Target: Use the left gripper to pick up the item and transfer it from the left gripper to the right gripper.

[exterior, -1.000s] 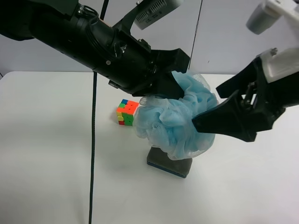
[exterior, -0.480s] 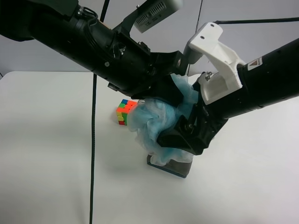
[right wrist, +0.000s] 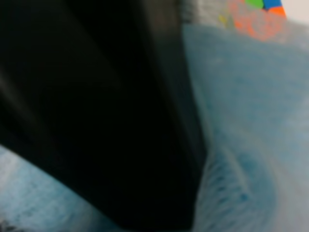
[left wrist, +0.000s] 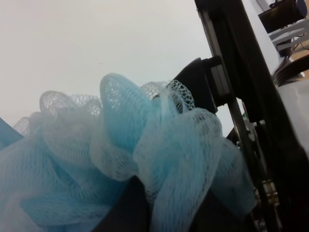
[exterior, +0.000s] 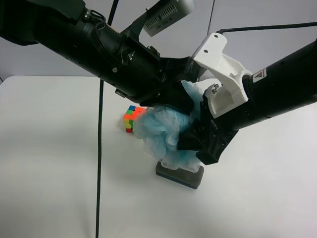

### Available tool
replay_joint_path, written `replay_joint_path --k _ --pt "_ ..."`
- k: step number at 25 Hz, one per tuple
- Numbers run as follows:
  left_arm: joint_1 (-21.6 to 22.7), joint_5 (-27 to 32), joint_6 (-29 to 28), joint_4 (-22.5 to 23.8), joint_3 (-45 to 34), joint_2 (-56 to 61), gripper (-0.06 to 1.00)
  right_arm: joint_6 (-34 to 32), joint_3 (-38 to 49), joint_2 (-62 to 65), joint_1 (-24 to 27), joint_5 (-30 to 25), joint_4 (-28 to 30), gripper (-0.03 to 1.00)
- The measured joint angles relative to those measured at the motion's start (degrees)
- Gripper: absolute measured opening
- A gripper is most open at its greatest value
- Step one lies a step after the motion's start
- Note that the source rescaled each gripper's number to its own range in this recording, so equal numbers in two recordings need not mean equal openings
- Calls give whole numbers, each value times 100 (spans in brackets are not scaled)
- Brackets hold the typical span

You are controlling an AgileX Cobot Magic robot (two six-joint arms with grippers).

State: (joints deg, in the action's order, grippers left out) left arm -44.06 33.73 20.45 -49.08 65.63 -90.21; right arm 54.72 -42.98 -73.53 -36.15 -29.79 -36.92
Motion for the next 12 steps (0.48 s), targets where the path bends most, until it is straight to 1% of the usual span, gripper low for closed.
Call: replay_joint_path --k 2,3,4,5,7,8,9,10,12 --pt "0 -37 40 0 0 0 2 0 0 0 0 7 13 38" --pt "0 -63 49 -6 0 0 7 0 0 0 0 7 24 37" --pt "0 -106 51 -19 0 0 19 0 0 0 0 7 45 36" --pt "0 -154 51 -65 0 0 32 0 0 -12 0 23 55 35" --pt "55 -256 51 61 -11 0 70 -13 0 5 0 50 61 28" --pt "99 -284 51 109 -11 0 80 -35 0 27 6 90 61 25" --pt "121 -294 51 157 -11 0 88 -35 0 42 11 121 68 23" --pt "133 -259 88 228 -11 0 92 -49 0 44 16 157 58 22" --pt "115 -208 160 360 -12 0 96 -49 -13 44 16 98 58 21"
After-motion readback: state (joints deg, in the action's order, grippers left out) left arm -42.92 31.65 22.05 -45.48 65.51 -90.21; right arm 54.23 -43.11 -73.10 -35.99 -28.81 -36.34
